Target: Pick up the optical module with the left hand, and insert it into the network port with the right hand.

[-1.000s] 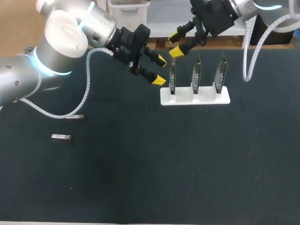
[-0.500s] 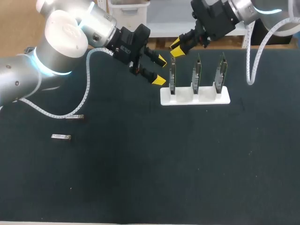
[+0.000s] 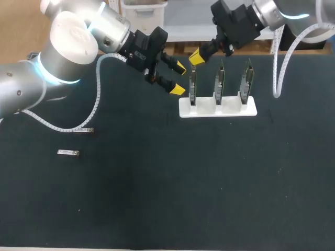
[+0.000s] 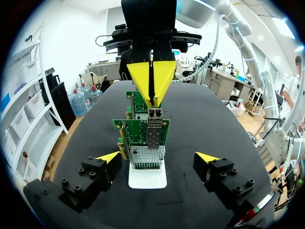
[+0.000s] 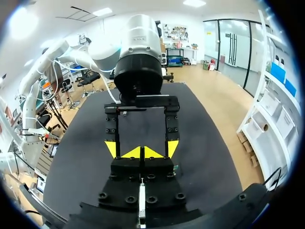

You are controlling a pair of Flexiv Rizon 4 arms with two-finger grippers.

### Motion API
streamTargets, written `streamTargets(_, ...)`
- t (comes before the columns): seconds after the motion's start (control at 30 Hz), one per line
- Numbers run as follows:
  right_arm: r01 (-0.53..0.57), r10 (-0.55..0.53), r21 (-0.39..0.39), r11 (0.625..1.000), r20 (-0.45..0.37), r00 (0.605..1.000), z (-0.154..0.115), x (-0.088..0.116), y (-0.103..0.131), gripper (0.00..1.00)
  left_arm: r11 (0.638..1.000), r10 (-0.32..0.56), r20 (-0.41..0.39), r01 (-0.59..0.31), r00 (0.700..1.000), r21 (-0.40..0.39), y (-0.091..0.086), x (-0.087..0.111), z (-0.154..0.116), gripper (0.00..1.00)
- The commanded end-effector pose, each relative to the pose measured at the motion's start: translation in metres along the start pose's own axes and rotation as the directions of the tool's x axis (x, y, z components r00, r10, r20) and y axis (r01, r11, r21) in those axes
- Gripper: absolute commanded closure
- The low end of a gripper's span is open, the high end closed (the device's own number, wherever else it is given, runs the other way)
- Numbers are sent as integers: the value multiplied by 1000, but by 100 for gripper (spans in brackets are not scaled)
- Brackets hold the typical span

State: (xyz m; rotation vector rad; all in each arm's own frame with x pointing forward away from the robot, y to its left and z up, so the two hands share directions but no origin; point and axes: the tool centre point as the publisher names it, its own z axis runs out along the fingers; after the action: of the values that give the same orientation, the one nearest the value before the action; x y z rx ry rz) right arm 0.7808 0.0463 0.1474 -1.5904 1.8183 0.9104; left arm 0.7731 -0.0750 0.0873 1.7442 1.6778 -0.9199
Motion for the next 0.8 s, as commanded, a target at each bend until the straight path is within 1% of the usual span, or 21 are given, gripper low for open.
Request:
streamTargets(0.03,-4,4,-6,1000,-3,1000,2,2,-3,100,1000,-1,-3,1,1000,5,2,0,0,0)
streamTargets(0.53,-26,26,-16,1000,-24,999,7,11,-3,100,1000,-1,-3,1,1000,5,2,0,0,0)
streamTargets(0.73,-25,25,-15,1000,-1,1000,1,6,-1,100,1000,-1,-3,1,1000,5,2,0,0,0)
streamTargets(0.8,-14,15,-31,999,18,1000,-2,5,1,100,1000,-1,-3,1,1000,5,2,0,0,0)
